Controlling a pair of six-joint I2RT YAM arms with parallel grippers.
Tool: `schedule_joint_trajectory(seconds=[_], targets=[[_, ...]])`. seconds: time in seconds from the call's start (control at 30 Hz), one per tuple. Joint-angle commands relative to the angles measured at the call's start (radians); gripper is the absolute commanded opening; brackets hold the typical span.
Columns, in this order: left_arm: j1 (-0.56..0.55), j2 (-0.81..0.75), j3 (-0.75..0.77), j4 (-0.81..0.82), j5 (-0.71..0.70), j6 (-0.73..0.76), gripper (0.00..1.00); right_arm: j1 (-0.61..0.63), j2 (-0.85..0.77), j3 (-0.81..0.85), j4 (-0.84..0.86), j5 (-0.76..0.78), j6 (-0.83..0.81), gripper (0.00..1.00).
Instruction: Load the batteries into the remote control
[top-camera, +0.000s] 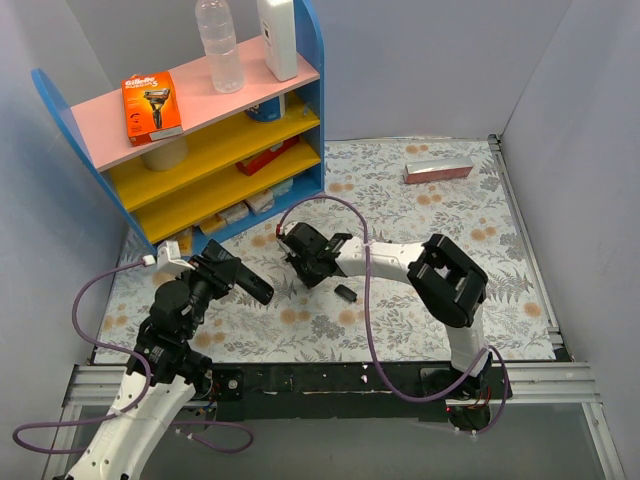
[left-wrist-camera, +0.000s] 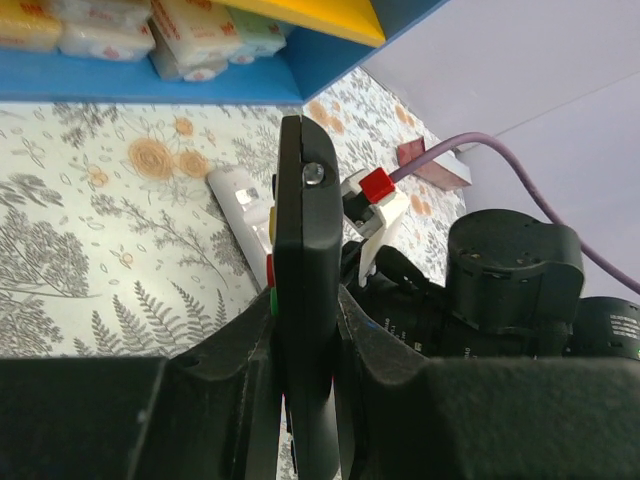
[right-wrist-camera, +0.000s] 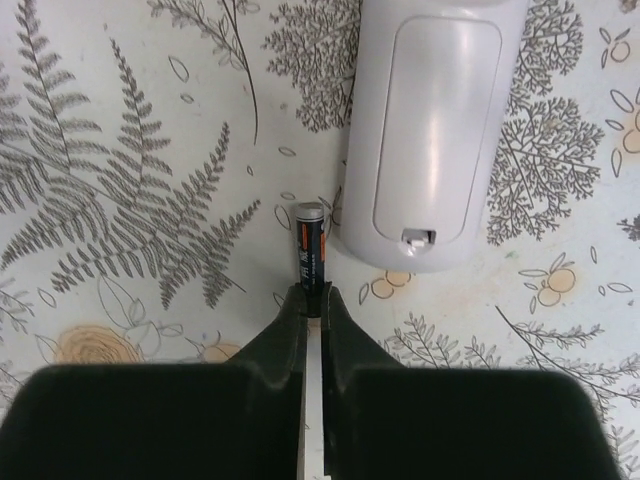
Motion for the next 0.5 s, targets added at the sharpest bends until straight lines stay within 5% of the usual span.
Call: schedule_joint_trajectory(seconds=[0.0,0.2,0.47], targets=[[0.003,-0.006,-0.064,0.061,0.062,-0.097,0.0,-0.001,-0.065,-0.056,-0.019,-0.015,-0.071,0.01],[0.003,0.014,-0.203,0.26,0.148,-0.203,0.0,-0.001,-0.188,-0.09,-0.077,-0.03,-0.089,0.01],[0.005,0.116,-0.384,0.733,0.23,-0.315,0.0,0.007,-0.304,0.054,-0.396,-0.064,-0.092,0.01]])
